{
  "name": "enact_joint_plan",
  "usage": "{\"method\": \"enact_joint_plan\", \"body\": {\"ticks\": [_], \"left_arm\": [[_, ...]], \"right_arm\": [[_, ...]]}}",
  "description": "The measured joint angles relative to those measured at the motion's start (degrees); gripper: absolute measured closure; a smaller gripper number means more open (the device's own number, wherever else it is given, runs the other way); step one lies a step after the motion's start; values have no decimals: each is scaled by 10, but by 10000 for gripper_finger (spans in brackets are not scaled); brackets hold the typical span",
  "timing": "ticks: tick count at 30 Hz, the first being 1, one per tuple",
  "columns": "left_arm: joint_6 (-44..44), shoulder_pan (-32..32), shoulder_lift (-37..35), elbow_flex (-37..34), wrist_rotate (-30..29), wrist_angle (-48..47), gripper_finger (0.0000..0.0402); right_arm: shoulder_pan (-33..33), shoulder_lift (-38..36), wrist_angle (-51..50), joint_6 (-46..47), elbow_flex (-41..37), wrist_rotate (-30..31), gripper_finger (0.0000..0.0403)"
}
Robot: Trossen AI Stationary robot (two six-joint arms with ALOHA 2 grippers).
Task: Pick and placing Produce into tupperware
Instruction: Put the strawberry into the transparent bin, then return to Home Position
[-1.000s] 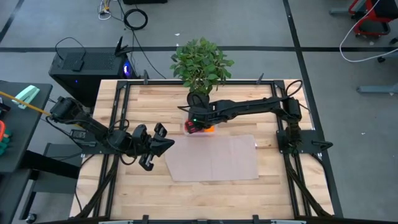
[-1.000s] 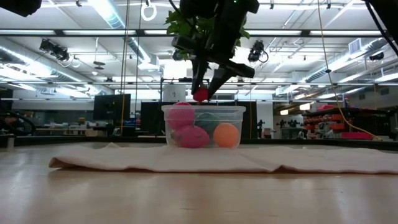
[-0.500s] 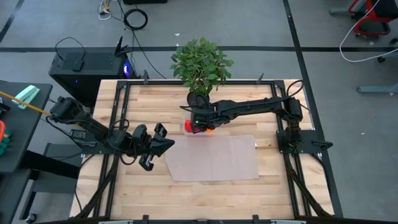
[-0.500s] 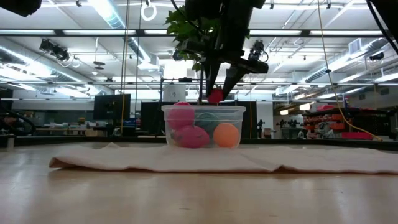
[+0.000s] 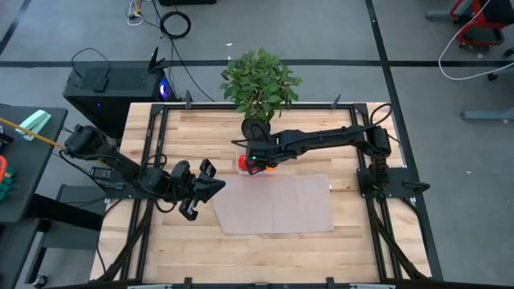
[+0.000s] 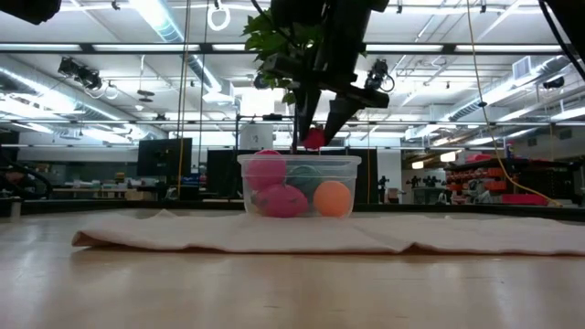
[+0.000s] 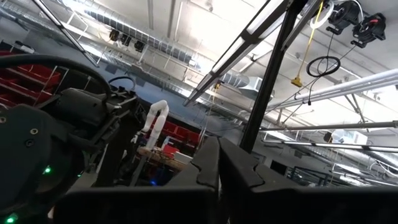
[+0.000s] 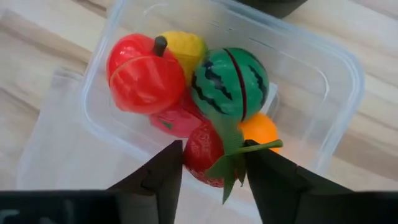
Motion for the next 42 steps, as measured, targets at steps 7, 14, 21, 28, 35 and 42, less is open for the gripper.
{"method": "enact_joint_plan", "body": {"ticks": [7, 14, 21, 28, 35, 42], "left_arm": [[0, 0, 0, 0, 0, 0, 396], [0, 0, 0, 0, 0, 0, 375], [0, 0, 0, 0, 0, 0, 395], [-1, 0, 0, 0, 0, 0, 383], [-1, 0, 0, 0, 1, 0, 385], [41, 0, 0, 0, 43, 21, 395]], "right_arm": [[0, 0, 0, -18, 0, 0, 175], [0, 0, 5, -18, 0, 0, 145], [0, 0, 4, -16, 0, 0, 144], [16, 0, 4, -6, 0, 0, 224], [36, -14, -1, -35, -1, 4, 389], [75, -77, -86, -50, -1, 55, 397]]}}
